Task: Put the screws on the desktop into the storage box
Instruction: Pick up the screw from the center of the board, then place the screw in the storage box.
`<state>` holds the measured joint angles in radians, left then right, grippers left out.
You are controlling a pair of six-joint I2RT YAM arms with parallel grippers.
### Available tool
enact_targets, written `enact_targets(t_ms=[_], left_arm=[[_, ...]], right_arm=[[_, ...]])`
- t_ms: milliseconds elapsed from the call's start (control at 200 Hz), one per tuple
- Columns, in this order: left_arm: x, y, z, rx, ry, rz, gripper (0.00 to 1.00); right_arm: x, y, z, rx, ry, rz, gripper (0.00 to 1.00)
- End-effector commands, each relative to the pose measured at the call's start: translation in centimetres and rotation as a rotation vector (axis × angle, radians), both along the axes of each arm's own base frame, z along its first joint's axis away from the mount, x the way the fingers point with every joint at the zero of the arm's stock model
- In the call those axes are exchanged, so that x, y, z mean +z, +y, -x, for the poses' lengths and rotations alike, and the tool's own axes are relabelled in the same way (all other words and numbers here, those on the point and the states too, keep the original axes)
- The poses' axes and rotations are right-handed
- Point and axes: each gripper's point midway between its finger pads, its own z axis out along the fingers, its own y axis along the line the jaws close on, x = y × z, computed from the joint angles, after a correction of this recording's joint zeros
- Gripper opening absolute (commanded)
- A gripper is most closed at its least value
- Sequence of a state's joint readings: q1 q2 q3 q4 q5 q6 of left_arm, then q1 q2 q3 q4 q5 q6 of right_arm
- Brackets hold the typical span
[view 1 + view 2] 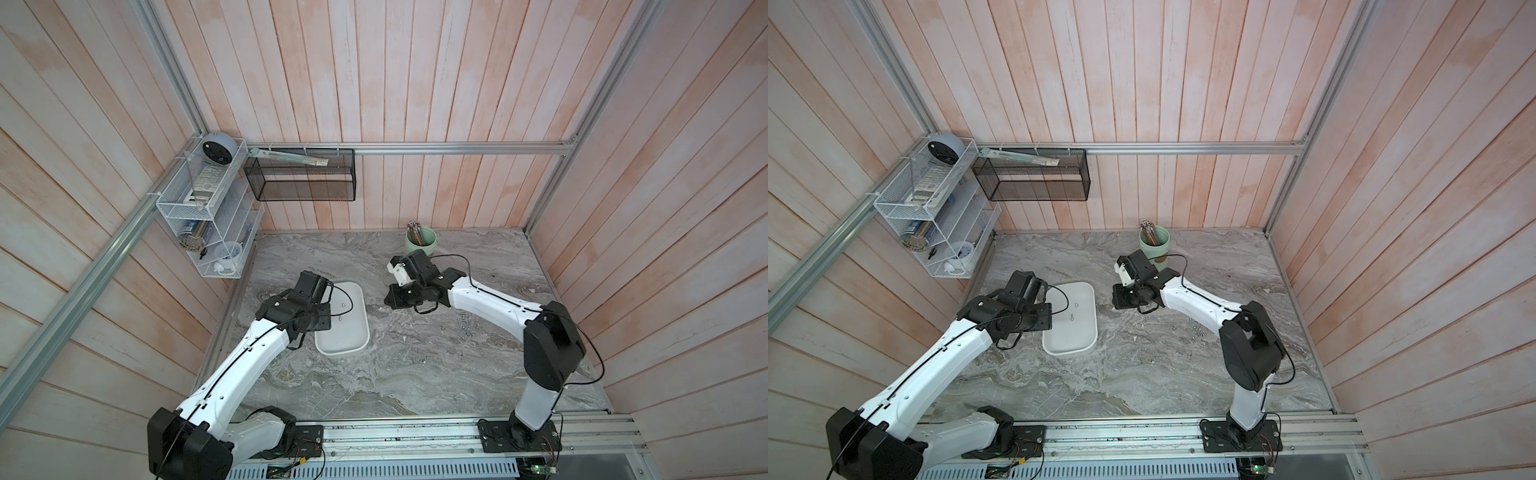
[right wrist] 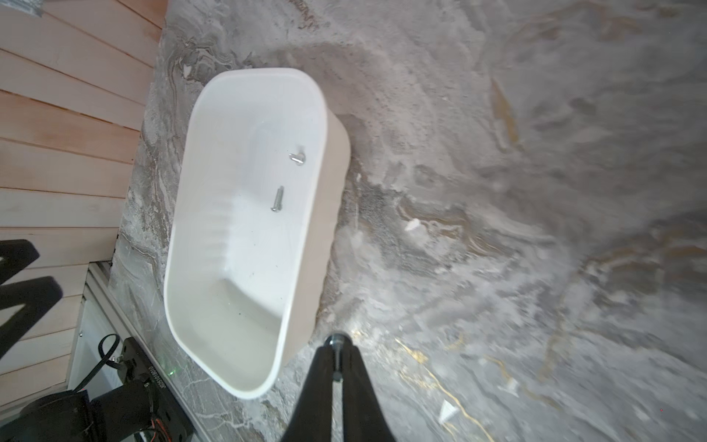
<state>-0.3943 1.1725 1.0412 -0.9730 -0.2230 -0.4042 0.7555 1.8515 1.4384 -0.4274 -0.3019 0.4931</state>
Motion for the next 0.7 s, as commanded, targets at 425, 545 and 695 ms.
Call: enact_targets(t_ms=[425,545,695], left_arm=[[0.2,0.4,-0.1,0.013,-0.007,-0.008,0.67],[0.1,0.4,-0.1,0.013,-0.005,-0.006,0.67],[0.2,0.3,-0.1,0.010,-0.005,-0.005,0.67]], right_arm=[[-5.5,6.6,0.1,0.084,0.062,0.107,0.16],[-4.7,6.4,0.0,0.089,0.041,0.110,0.24],[-2.2,5.7,-0.3,0.094,-0.031,0.110,0.29]])
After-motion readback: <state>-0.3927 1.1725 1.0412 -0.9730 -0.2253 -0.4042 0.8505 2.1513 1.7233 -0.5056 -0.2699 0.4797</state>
